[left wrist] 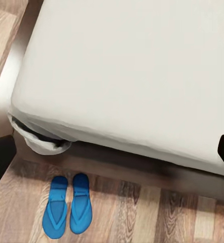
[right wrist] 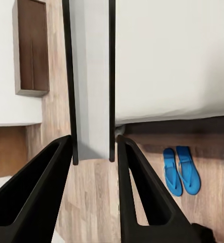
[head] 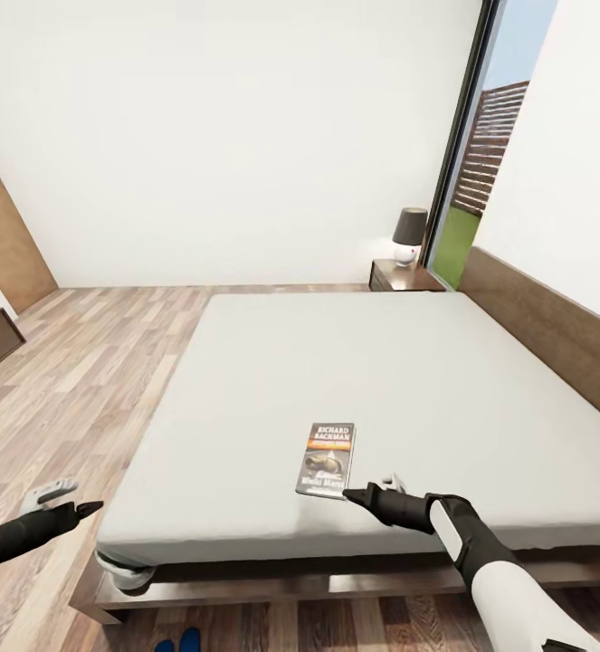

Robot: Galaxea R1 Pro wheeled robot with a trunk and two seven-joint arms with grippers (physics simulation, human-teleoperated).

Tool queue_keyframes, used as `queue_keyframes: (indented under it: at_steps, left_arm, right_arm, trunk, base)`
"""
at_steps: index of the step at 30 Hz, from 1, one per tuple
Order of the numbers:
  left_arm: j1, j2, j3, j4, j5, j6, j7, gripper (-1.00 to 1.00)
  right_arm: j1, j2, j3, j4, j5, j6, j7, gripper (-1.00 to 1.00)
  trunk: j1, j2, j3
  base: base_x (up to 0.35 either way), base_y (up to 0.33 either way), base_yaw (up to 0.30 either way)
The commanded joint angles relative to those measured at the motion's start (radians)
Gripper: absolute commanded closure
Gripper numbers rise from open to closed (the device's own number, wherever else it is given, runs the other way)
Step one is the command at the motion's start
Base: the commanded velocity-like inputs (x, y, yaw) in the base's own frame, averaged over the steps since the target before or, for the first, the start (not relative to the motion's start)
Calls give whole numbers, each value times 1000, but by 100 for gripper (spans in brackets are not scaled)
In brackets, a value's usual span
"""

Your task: In the bedroom, move the book from the bed onto either nightstand, and place the two sandals side by side next to the bed.

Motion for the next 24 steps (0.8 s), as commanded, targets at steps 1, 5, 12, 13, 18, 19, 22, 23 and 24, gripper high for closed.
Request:
queue_keyframes:
  at_steps: [1,5,12,13,18,19,22,23,24]
  left_arm:
    - [-1,-1,5,-6,3,9,-1,-100]
    - [-2,-1,34,-18,3,12,3,-100]
    - [-3,3,101,-38,-1,16,25,-100]
    - [-3,3,101,-38,-1,16,25,-100]
    - [-9,5,119,-60,-1,18,37,-100]
    - [-11,4,121,-66,-1,18,41,-100]
    - [-15,2,127,-89,-1,19,55,-100]
    - [-15,2,127,-89,-1,19,55,-100]
    - [-16,2,128,-96,0,19,61,-100]
  right_arm:
    - [-1,-1,2,-4,1,5,2,100]
    - [-2,-2,13,-13,2,5,1,100]
    - [-3,-1,28,-20,2,4,0,100]
    - [-3,-1,28,-20,2,4,0,100]
    - [-3,-2,39,-22,1,2,0,100]
    - [-3,-2,40,-23,1,0,1,100]
    - [-3,-3,43,-29,0,-5,5,100]
    - [-3,-3,43,-29,0,-5,5,100]
    - [-2,-3,43,-34,0,-6,6,100]
  trunk:
    - [-4,7,2]
    - [-19,35,15]
    - [-46,84,37]
    - [-50,91,40]
    - [-69,126,55]
    - [-73,133,59]
    - [-84,154,68]
    - [-88,161,71]
    - [-92,168,74]
  base:
    - [0,0,0]
    - [0,0,0]
    - [0,0,0]
    - [0,0,0]
    - [0,0,0]
    - [0,0,0]
    - [0,0,0]
    - [0,0,0]
    - [0,0,0]
